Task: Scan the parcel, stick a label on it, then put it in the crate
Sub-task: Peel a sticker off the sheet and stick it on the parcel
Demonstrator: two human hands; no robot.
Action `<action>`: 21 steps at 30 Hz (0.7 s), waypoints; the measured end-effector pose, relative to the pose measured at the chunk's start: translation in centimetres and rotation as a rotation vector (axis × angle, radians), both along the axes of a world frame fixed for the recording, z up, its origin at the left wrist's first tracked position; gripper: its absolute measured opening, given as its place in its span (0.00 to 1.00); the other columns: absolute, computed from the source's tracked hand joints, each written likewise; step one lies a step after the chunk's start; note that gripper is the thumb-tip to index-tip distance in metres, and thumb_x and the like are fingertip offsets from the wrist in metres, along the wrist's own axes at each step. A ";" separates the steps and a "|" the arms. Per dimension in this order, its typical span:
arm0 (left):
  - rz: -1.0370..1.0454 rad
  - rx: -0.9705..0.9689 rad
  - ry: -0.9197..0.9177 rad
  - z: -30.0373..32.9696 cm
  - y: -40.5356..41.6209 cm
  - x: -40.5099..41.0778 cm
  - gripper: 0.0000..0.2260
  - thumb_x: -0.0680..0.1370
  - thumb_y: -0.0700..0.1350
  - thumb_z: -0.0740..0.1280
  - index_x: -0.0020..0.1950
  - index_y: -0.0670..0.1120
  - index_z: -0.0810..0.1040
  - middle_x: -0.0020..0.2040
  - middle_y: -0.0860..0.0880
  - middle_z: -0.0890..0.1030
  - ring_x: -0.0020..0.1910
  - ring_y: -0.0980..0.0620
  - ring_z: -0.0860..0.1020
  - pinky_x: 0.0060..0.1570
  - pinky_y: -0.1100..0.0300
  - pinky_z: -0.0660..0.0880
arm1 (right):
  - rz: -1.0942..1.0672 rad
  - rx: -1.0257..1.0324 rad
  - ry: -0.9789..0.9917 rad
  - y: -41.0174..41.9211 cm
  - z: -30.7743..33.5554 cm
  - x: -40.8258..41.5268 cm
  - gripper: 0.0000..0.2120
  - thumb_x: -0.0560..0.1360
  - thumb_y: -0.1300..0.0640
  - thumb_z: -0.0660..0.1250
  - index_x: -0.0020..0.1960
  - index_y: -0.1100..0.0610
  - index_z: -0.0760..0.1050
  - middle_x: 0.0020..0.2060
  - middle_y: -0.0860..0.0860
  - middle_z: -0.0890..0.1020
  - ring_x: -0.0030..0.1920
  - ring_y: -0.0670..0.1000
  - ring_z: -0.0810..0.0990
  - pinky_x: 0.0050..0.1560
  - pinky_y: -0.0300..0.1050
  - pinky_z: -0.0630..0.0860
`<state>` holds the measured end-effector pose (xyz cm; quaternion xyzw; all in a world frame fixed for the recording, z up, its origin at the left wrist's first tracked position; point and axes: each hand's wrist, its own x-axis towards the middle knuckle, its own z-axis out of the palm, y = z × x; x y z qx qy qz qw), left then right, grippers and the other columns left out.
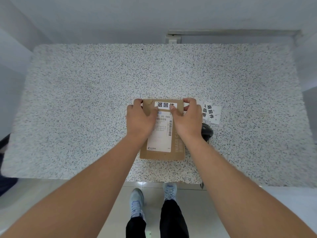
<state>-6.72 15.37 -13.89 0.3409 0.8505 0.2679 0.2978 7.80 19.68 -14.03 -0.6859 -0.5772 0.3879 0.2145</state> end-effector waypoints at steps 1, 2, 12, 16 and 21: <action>-0.005 0.000 -0.006 0.0 -0.2 0.0 0.31 0.76 0.59 0.71 0.74 0.47 0.69 0.65 0.44 0.75 0.59 0.45 0.79 0.58 0.47 0.80 | -0.001 0.003 0.009 -0.1 -0.1 0.0 0.24 0.78 0.43 0.71 0.70 0.50 0.70 0.60 0.52 0.75 0.51 0.46 0.74 0.42 0.36 0.68; -0.010 0.001 -0.010 -0.1 -0.3 0.0 0.32 0.75 0.59 0.71 0.75 0.47 0.69 0.66 0.44 0.75 0.60 0.45 0.79 0.59 0.46 0.80 | -0.004 0.004 0.025 -0.2 -0.2 0.0 0.24 0.78 0.43 0.72 0.69 0.50 0.70 0.60 0.51 0.74 0.50 0.46 0.74 0.43 0.36 0.70; 0.053 0.048 -0.090 -1.1 -0.7 -0.1 0.31 0.72 0.65 0.70 0.71 0.54 0.69 0.61 0.47 0.77 0.50 0.50 0.82 0.49 0.50 0.83 | -0.026 0.028 0.068 -0.5 -0.9 0.1 0.18 0.82 0.47 0.66 0.70 0.48 0.70 0.59 0.51 0.75 0.47 0.42 0.76 0.43 0.38 0.73; 0.076 0.061 -0.112 -1.3 -0.7 -0.2 0.24 0.79 0.56 0.67 0.73 0.51 0.72 0.61 0.46 0.80 0.47 0.53 0.82 0.38 0.61 0.77 | -0.007 0.023 0.064 -0.5 -0.6 0.5 0.16 0.84 0.53 0.61 0.72 0.48 0.71 0.58 0.50 0.75 0.47 0.41 0.76 0.46 0.41 0.78; -0.038 0.045 -0.043 -0.4 -2.4 -0.2 0.28 0.82 0.53 0.63 0.81 0.49 0.64 0.65 0.46 0.79 0.57 0.49 0.80 0.54 0.52 0.80 | 0.043 0.015 0.025 -1.5 0.3 0.9 0.23 0.85 0.49 0.58 0.79 0.49 0.66 0.64 0.51 0.74 0.59 0.50 0.78 0.59 0.48 0.77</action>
